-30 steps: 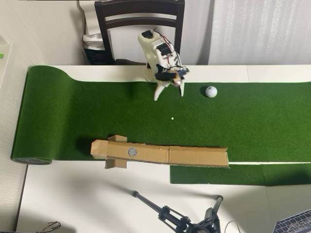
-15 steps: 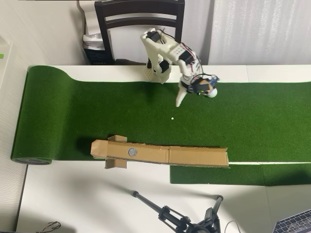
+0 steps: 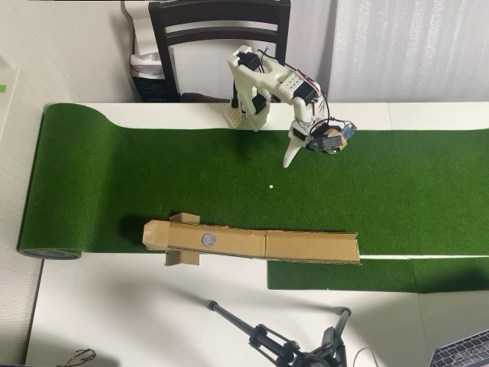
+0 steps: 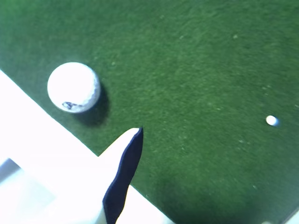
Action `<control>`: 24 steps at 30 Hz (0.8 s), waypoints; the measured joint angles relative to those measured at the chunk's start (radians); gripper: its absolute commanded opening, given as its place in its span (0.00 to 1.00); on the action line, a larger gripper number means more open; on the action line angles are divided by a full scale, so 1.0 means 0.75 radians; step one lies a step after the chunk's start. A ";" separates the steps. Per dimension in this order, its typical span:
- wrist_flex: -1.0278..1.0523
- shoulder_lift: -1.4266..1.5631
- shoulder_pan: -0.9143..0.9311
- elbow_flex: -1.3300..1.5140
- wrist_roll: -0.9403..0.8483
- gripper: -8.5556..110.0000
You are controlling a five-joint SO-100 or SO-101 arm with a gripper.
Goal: Pick up the golf ball and place it on the gray mark at the back.
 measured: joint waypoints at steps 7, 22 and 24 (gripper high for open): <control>0.004 -0.025 -0.168 -0.022 0.121 0.57; -0.020 -0.233 -0.499 -0.074 0.432 0.57; -0.027 -0.288 -0.532 -0.133 0.438 0.57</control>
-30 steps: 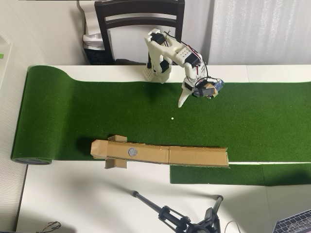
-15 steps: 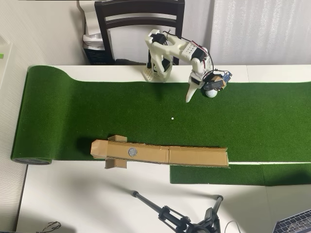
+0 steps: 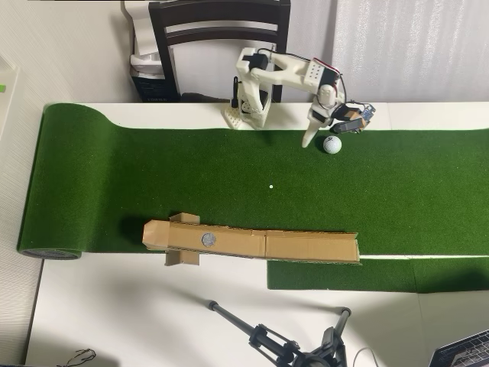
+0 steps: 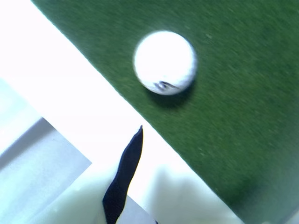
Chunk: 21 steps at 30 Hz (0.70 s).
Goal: Pick up the golf ball and place it on the gray mark at the back.
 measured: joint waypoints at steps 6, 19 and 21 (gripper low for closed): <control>-0.002 -0.172 -0.100 -0.188 0.086 0.57; -0.002 -0.460 -0.125 -0.430 0.127 0.57; -0.002 -0.468 -0.125 -0.430 0.127 0.57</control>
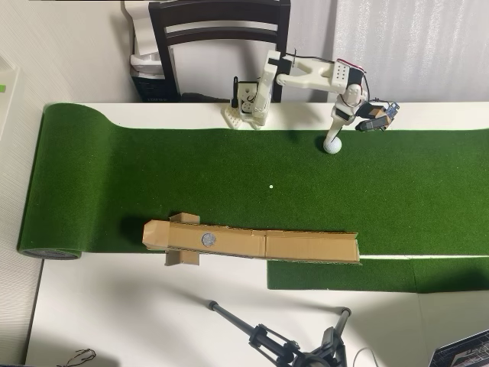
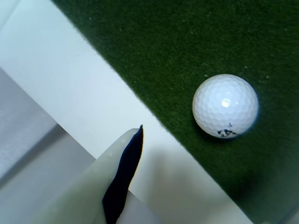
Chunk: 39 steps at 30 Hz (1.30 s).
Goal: Pick up the golf ball and place it on the gray mark at the back.
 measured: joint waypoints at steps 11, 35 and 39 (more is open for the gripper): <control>0.000 -0.012 0.061 0.000 0.000 0.57; -0.018 -0.012 0.006 0.123 0.166 0.57; -0.018 -0.047 -0.031 0.110 0.250 0.57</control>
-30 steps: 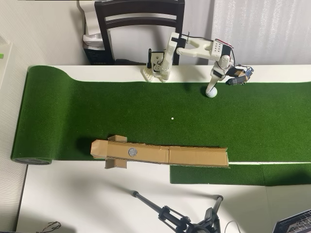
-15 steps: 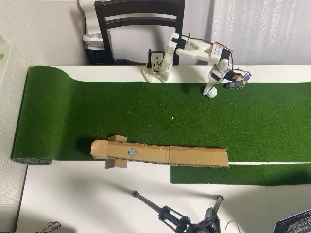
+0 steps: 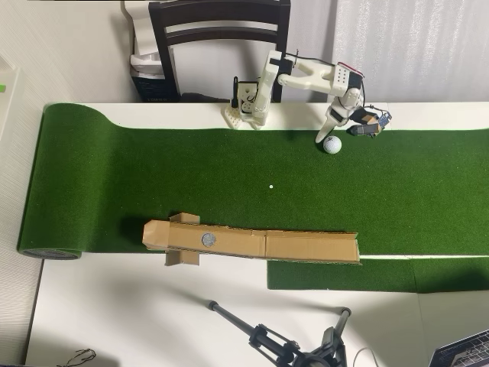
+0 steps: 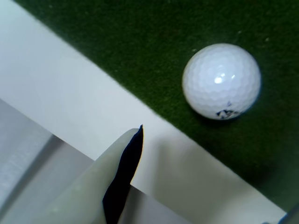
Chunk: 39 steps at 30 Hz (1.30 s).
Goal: Pick up the golf ball and place it on the gray mark at the back.
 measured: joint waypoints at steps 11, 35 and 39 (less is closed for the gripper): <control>0.000 -0.340 0.008 -0.278 0.018 0.57; 0.184 -0.346 0.131 -0.331 0.018 0.57; 0.184 -0.346 0.129 -0.331 0.018 0.57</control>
